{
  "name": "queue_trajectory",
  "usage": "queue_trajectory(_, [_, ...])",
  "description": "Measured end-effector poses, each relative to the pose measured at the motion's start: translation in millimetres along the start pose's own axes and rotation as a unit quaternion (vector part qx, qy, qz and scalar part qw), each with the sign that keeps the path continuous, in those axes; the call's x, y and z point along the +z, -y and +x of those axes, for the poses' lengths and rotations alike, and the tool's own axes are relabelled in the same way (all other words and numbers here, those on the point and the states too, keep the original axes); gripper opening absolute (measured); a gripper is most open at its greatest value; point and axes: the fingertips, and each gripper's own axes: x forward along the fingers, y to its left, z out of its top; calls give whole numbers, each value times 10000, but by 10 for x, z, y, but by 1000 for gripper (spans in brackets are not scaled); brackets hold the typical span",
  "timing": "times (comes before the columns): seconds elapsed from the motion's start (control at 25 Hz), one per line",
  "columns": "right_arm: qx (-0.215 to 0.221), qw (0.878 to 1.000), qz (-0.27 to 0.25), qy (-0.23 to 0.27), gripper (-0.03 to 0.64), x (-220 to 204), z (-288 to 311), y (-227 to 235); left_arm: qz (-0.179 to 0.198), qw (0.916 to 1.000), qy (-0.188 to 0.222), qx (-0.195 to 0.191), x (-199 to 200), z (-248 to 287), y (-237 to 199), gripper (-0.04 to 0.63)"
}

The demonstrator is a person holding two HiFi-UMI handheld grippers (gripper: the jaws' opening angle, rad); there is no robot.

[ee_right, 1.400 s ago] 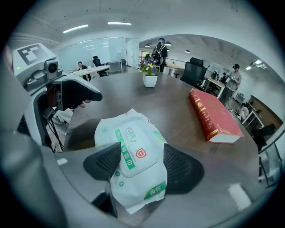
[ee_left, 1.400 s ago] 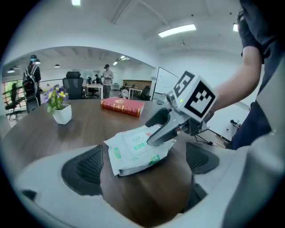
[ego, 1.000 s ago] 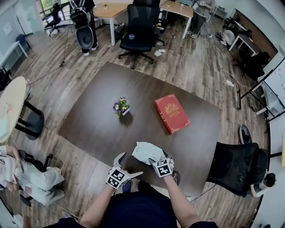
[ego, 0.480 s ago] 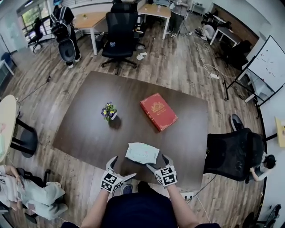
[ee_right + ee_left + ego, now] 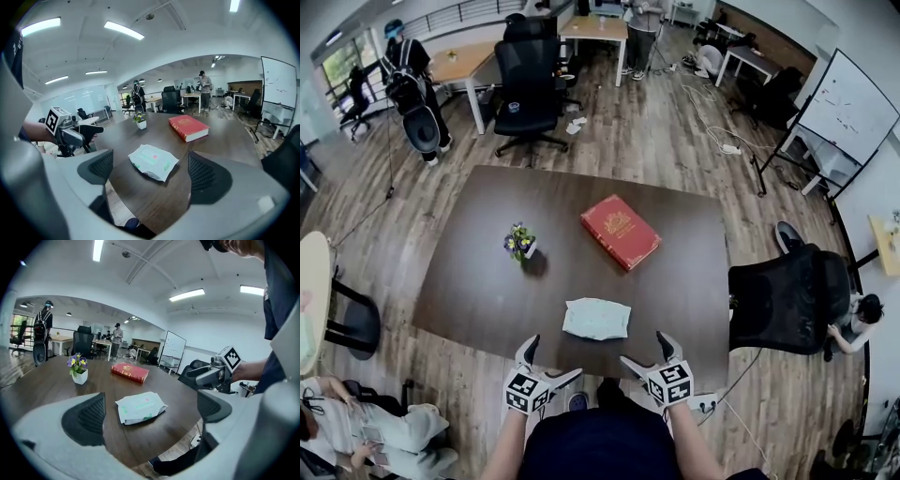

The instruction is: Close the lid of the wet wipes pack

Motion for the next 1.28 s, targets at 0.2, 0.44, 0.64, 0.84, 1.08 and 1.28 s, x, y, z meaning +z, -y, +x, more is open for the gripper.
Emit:
queue_trajectory(0.2, [-263,9992,110,292,511,34,-271,21,6,9999,36,-161,67,-139,122,600])
queue_trajectory(0.44, [-464,9982,78,368,509,15,-481,30,-40,9998,43,-170,-21,-236,210,600])
queue_trajectory(0.64, [-481,9979,20,422,509,21,-588,-33,21,9997,88,-205,-4,-300,290,600])
queue_trajectory(0.84, [-670,9961,-29,576,508,43,-715,-9,-10,9998,140,-158,9,-321,307,600])
queue_trajectory(1.08, [-647,9961,139,588,508,35,-728,8,77,9997,184,-172,75,-348,307,600])
queue_trajectory(1.28, [-603,9955,353,638,508,32,-779,59,73,9997,138,-193,79,-313,358,600])
